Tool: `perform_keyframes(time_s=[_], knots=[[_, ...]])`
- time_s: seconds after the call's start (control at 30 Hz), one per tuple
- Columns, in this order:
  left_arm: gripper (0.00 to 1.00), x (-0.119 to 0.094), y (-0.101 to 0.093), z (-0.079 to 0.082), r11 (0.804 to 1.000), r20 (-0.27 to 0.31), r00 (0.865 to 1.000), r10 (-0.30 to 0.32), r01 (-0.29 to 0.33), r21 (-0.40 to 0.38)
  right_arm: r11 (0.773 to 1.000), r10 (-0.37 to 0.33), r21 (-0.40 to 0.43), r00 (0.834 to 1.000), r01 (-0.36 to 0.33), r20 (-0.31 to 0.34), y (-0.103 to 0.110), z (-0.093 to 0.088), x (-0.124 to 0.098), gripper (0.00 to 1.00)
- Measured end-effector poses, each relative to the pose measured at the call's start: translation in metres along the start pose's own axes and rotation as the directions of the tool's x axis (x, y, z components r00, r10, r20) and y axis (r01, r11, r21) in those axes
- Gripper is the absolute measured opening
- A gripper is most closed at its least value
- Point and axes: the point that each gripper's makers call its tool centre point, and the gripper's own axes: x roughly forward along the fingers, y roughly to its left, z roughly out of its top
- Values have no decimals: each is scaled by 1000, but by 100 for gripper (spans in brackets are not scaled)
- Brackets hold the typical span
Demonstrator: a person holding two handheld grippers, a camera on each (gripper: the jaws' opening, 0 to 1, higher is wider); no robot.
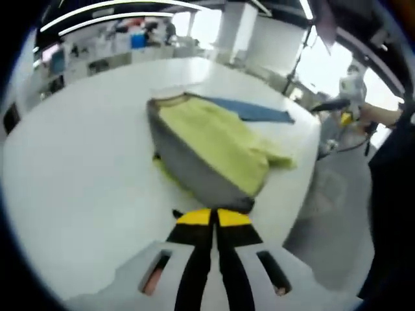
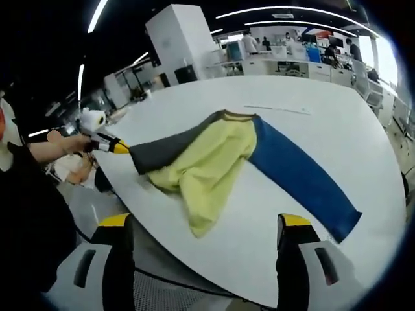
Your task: Fold the garment on the visible template until the final outline fits inside the template.
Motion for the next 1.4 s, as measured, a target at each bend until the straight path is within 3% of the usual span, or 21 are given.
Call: perform_keyframes(time_s=[0.23, 0.43, 0.93, 1.4], knots=[[0, -26, 26, 14, 996, 10, 997, 77, -77, -42, 1000, 4, -2, 1000, -4, 3, 0, 2, 1, 91], [0, -38, 48, 15, 989, -1, 991, 133, -132, -72, 1000, 6, -4, 1000, -6, 1, 1, 2, 3, 91], [0, -53, 107, 1, 956, -81, 964, 253, -262, -130, 1000, 2, -8, 1000, -2, -10, -1, 2, 3, 91], [0, -54, 159, -20, 919, -180, 927, 329, -358, -164, 1000, -7, -7, 1000, 7, -24, -1, 3, 6, 91]])
